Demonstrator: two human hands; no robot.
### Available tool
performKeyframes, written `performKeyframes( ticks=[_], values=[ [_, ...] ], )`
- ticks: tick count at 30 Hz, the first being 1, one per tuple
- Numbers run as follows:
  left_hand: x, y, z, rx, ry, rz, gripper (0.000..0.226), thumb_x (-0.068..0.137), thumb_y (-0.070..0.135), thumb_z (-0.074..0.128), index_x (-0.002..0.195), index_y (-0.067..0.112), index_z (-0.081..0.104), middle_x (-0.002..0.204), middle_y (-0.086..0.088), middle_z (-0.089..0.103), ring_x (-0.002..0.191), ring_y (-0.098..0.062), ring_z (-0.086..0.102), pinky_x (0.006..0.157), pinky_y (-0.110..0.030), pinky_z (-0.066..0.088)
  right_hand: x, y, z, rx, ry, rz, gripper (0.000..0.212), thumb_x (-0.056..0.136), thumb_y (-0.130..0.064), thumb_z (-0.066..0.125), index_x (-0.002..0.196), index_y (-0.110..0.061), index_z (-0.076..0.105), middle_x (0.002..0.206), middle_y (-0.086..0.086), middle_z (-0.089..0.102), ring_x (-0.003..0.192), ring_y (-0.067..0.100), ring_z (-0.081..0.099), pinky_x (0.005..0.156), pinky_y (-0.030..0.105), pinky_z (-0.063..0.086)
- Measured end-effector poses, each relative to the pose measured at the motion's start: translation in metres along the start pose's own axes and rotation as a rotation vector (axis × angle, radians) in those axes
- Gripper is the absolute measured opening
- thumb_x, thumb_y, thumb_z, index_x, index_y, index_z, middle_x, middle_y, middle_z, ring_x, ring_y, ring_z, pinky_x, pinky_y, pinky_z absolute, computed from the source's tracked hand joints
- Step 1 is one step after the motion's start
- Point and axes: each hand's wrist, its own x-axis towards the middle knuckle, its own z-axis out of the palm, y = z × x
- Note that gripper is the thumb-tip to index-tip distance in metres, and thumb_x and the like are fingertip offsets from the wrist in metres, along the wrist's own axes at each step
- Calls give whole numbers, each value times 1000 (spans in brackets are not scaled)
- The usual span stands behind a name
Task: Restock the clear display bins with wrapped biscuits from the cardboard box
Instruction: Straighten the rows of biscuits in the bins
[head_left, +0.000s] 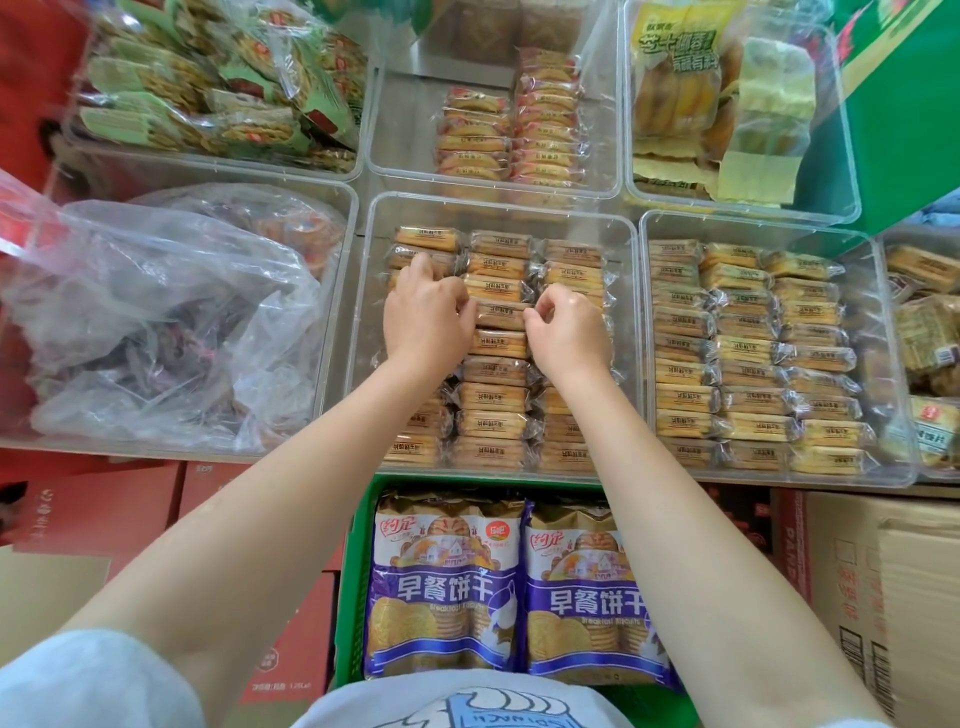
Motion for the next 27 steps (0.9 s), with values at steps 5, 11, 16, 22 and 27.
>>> performKeyframes(
  ticks=[5, 11, 16, 22, 27],
  values=[
    [-4, -10, 4, 75, 84, 59, 24, 95, 29, 61, 86, 8, 69, 103, -10, 54, 96, -29, 51, 68, -35, 34, -3, 0, 0, -10, -16, -47, 16, 99, -31, 57, 89, -18, 58, 92, -2, 58, 80, 22, 57, 67, 34, 51],
    [-2, -13, 6, 133, 63, 87, 24, 96, 31, 60, 90, 11, 72, 101, -7, 54, 97, -28, 49, 73, -35, 29, -1, -2, 1, -69, -45, -37, 16, 100, -31, 55, 90, -19, 56, 96, -1, 58, 80, 22, 57, 62, 32, 47],
    [1, -12, -1, 165, 34, 98, 27, 96, 35, 58, 96, 12, 71, 106, -8, 58, 97, -29, 53, 71, -35, 37, 5, -5, -7, -55, -62, 5, 18, 99, -32, 52, 93, -16, 58, 87, -1, 62, 75, 21, 59, 55, 28, 41],
    [2, -2, 3, 115, 45, 339, 39, 99, 27, 55, 134, 10, 58, 139, -15, 56, 129, -33, 52, 100, -45, 44, 22, -16, -11, -47, -12, -95, 20, 103, -26, 51, 117, -20, 63, 113, 2, 58, 87, 19, 52, 69, 31, 40],
    [-10, -7, 26, 281, -189, 348, 59, 108, 44, 15, 162, 18, 10, 169, -6, -1, 155, -23, -11, 126, -46, -3, 30, -21, -3, -164, -41, -28, 20, 102, -33, 55, 109, -16, 64, 117, 5, 58, 99, 27, 59, 72, 32, 37]
  ],
)
